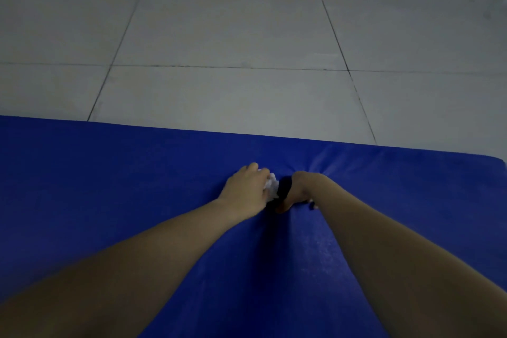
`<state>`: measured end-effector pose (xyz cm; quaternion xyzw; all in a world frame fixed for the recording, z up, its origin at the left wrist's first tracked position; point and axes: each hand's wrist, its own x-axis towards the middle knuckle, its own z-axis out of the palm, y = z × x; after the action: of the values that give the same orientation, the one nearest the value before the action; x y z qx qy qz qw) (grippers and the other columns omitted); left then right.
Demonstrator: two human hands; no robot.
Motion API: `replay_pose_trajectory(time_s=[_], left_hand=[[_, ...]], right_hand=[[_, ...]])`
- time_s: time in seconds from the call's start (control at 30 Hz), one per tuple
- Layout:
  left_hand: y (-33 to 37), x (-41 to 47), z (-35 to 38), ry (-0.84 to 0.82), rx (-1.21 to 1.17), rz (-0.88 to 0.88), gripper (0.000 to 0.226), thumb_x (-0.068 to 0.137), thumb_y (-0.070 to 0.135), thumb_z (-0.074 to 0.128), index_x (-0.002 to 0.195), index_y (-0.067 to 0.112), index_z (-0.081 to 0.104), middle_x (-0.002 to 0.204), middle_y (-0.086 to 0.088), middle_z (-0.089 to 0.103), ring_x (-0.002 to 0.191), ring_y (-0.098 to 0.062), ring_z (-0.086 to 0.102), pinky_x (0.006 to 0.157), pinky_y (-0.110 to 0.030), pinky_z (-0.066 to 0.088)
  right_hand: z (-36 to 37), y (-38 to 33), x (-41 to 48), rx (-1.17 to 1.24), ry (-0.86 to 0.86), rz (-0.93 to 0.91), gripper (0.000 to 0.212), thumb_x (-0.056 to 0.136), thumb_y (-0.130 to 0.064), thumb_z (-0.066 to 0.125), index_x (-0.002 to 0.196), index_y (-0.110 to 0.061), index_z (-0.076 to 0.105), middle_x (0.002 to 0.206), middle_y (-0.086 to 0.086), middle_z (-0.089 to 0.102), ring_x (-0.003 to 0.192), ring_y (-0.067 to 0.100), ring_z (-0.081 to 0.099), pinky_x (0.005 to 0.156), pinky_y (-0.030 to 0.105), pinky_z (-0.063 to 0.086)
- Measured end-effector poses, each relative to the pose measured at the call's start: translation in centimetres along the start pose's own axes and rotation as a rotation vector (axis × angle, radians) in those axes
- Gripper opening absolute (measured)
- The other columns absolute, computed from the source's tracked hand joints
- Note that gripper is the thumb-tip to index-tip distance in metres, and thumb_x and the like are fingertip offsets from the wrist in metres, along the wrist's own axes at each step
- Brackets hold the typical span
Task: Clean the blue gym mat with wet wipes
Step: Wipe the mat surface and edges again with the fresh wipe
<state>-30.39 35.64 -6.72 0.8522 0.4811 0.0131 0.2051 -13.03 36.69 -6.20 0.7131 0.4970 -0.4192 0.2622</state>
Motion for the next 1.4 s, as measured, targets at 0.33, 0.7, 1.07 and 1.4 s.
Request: replay_pose_trajectory(time_s=[0.33, 0.7, 1.07, 1.4], left_hand=[[-2.2, 7.1, 0.4, 0.277, 0.109, -0.032, 0.029, 0.096, 0.012, 0.059, 0.124, 0.011, 0.051, 0.119, -0.008, 0.053, 0.105, -0.023, 0.052, 0.074, -0.032, 0.044], [-2.5, 9.7, -0.1, 0.201, 0.129, 0.091, 0.013, 0.104, 0.021, 0.05, 0.11, 0.01, 0.055, 0.102, -0.011, 0.056, 0.084, -0.023, 0.055, 0.07, -0.037, 0.053], [-13.7, 5.4, -4.0, 0.254, 0.165, -0.286, 0.019, 0.104, 0.021, 0.053, 0.108, 0.002, 0.056, 0.097, -0.019, 0.061, 0.081, -0.033, 0.06, 0.067, -0.047, 0.055], [-8.3, 6.7, -1.2, 0.361, -0.004, -0.493, 0.023, 0.105, 0.03, 0.049, 0.098, 0.008, 0.048, 0.094, -0.013, 0.064, 0.071, -0.024, 0.053, 0.053, -0.033, 0.033]], right_hand=[[0.1, 0.3, -0.5, 0.051, 0.072, -0.007, 0.101, 0.063, -0.057, 0.089, 0.14, -0.012, 0.041, 0.114, 0.007, 0.052, 0.113, 0.033, 0.06, 0.1, 0.048, 0.053], [-0.1, 0.0, -0.5, 0.085, 0.061, 0.017, 0.103, 0.065, -0.053, 0.089, 0.145, -0.014, 0.037, 0.127, 0.01, 0.055, 0.119, 0.033, 0.058, 0.104, 0.047, 0.05], [-0.1, -0.2, -0.1, 0.073, 0.074, 0.041, 0.108, 0.057, -0.057, 0.093, 0.139, -0.014, 0.037, 0.12, 0.01, 0.052, 0.117, 0.035, 0.059, 0.1, 0.05, 0.053], [0.8, 0.6, -0.3, -0.029, 0.188, -0.005, 0.083, 0.052, -0.074, 0.084, 0.098, -0.019, 0.043, 0.084, 0.003, 0.059, 0.087, 0.025, 0.065, 0.086, 0.039, 0.056]])
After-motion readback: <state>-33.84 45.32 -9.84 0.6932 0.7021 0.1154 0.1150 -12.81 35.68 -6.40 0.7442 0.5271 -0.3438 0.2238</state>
